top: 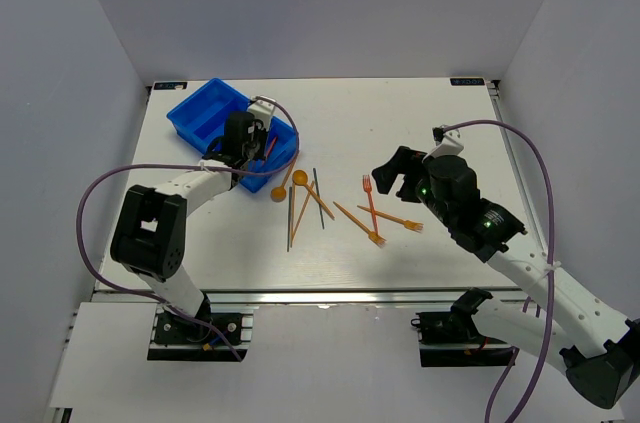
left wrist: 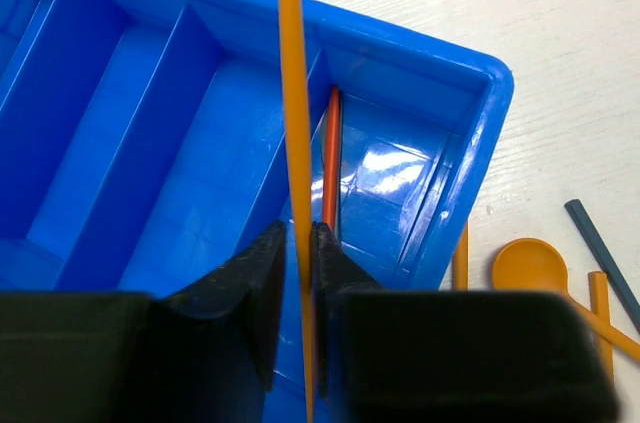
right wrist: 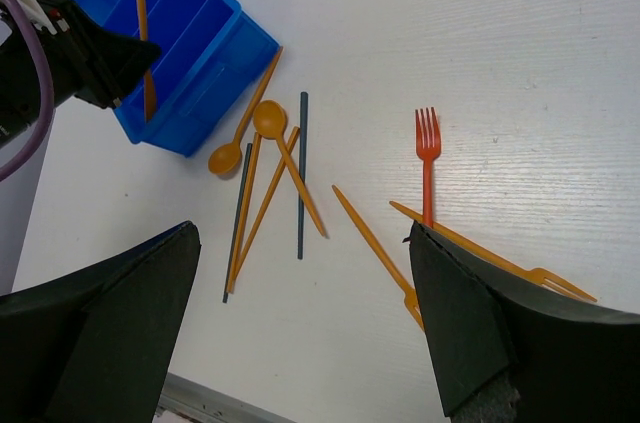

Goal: Sort the eating utensils into containers

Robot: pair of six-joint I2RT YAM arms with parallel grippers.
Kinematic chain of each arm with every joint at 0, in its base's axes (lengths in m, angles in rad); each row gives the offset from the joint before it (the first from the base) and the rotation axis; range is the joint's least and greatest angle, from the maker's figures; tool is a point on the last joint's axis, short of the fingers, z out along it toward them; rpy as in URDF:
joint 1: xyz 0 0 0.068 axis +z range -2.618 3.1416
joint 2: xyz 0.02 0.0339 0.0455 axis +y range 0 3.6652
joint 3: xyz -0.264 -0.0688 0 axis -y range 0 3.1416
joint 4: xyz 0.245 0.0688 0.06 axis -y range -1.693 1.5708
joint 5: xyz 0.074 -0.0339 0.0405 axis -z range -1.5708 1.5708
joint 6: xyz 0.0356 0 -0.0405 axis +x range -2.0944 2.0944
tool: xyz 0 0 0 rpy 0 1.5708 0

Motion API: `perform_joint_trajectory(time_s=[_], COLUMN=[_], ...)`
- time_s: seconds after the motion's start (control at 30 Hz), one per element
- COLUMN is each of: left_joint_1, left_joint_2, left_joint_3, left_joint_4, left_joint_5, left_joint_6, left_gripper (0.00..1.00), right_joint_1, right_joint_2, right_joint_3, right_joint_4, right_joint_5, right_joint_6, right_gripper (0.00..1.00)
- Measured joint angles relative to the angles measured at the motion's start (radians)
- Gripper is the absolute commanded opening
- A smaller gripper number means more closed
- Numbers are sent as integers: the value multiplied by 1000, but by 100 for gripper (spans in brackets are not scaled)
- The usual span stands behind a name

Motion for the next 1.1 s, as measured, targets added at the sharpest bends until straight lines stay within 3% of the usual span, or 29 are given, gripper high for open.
perform_joint_trajectory(time_s=[0.1, 0.2, 0.4, 0.5, 0.57, 0.7, 0.77, 0.97, 1.1], left_joint_1=[0, 0, 0, 0, 0, 0, 0, 1, 1], left_joint_2=[0, 0, -11, -56, -98, -198, -290, -654, -742], left_joint_3=[0, 0, 0, 8, 58, 226, 264, 108, 14], left_joint_4=[3, 3, -10, -49, -124, -297, -359, -454, -506], left_joint_5=[9, 16, 29, 7, -27, -108, -139, -128, -97], left_joint_6=[-2, -5, -13, -39, -82, -221, -296, -384, -386], left_gripper=[39, 40, 61, 98, 98, 98, 98, 98, 98], right_joint_1=[0, 0, 0, 0, 0, 0, 1, -1, -13], right_joint_2=[0, 0, 37, 115, 238, 501, 583, 774, 862], right_joint_3=[0, 0, 0, 6, 47, 128, 129, 193, 257], right_joint_4=[0, 0, 1, -4, -35, -73, -90, -118, -111], right_joint_5=[1, 1, 4, 0, 0, 8, 13, 34, 34], right_joint_6=[0, -3, -10, -34, -55, -87, -93, -132, -148], right_gripper=[89, 89, 89, 87, 81, 57, 50, 42, 34])
